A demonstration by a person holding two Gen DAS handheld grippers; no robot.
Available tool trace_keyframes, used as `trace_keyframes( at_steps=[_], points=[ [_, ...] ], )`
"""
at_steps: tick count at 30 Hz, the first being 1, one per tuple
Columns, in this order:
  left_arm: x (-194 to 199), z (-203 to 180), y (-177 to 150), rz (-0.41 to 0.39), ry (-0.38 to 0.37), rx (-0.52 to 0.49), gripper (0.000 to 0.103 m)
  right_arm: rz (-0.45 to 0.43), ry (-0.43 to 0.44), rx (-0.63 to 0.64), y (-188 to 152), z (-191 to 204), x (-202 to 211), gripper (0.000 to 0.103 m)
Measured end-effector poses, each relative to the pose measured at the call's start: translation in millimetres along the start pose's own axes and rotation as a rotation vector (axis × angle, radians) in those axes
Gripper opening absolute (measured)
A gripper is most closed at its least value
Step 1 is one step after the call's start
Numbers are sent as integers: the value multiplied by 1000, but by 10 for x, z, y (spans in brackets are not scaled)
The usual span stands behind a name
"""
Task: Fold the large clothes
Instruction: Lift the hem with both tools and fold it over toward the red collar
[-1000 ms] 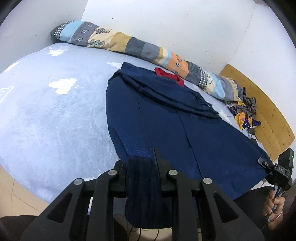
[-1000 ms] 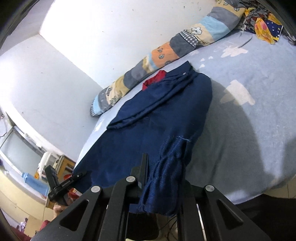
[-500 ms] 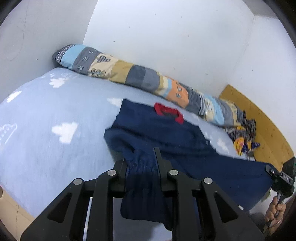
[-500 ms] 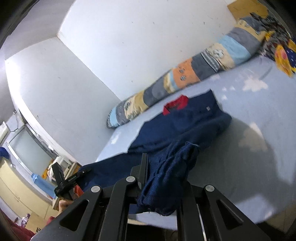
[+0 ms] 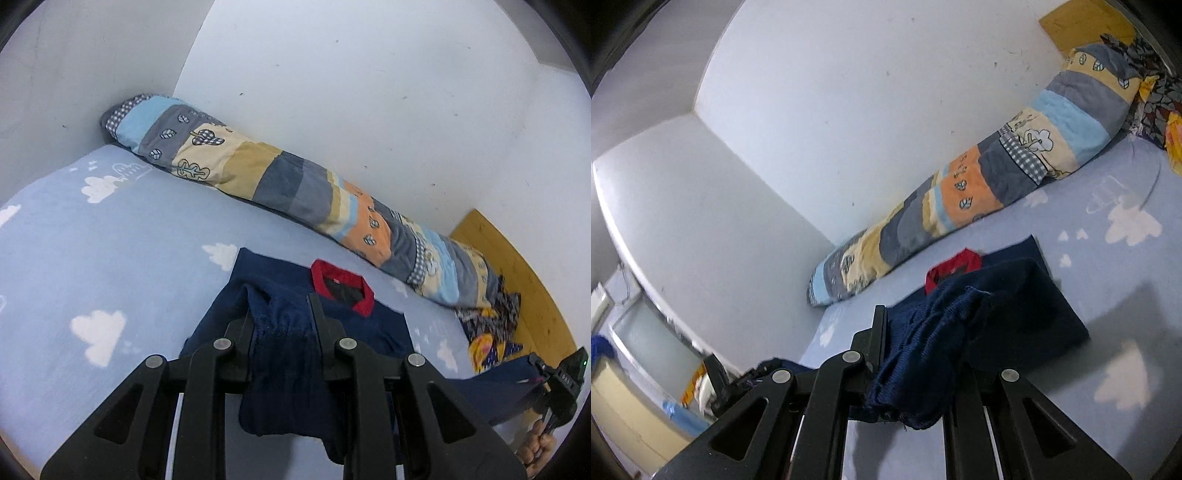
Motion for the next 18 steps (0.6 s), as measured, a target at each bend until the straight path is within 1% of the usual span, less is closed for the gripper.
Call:
trace_keyframes(
  at_steps=[3, 5, 7, 8, 11, 12, 14, 15, 16, 17, 18],
  points=[
    [-346, -57, 184, 19, 12, -3, 20, 5, -20, 12, 245, -109, -310, 8],
    [-611, -106, 312, 36, 37, -26, 20, 16, -43, 27, 434, -192, -539, 8],
    [-912, -120, 421, 59, 56, -24, 21, 31, -61, 28, 592, -298, -747, 8],
    [-1105, -125, 464, 87, 62, -21, 21, 38, -78, 24, 703, -404, -908, 8],
    [-1593, -142, 529, 153, 84, -14, 21, 71, -103, -7, 868, -698, -1295, 8],
    [-1825, -141, 534, 186, 103, -21, 21, 81, -114, -18, 907, -797, -1422, 8],
    [-2157, -134, 523, 240, 118, -13, 22, 113, -148, -43, 982, -1085, -1763, 8],
    [-2330, -121, 505, 275, 127, -6, 23, 120, -163, -62, 995, -1206, -1860, 8],
    [-2540, -81, 463, 317, 152, 7, 23, 131, -179, -104, 1003, -1406, -2014, 8],
    [-2646, -75, 433, 337, 164, 10, 25, 153, -188, -136, 986, -1574, -2150, 9],
    [-2800, -47, 381, 368, 170, 12, 33, 169, -205, -153, 972, -1686, -2248, 10]
  ],
)
Point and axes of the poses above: each gripper's, at about its wrist camera, not at the fingertips, and x roughly against the way its jaws point, z to its left, y to its top, the point moved 4 cm from there along -x, roughly the way its jaws point, and after that the axes turned 7 degrees about y, right-handed, at the moved point
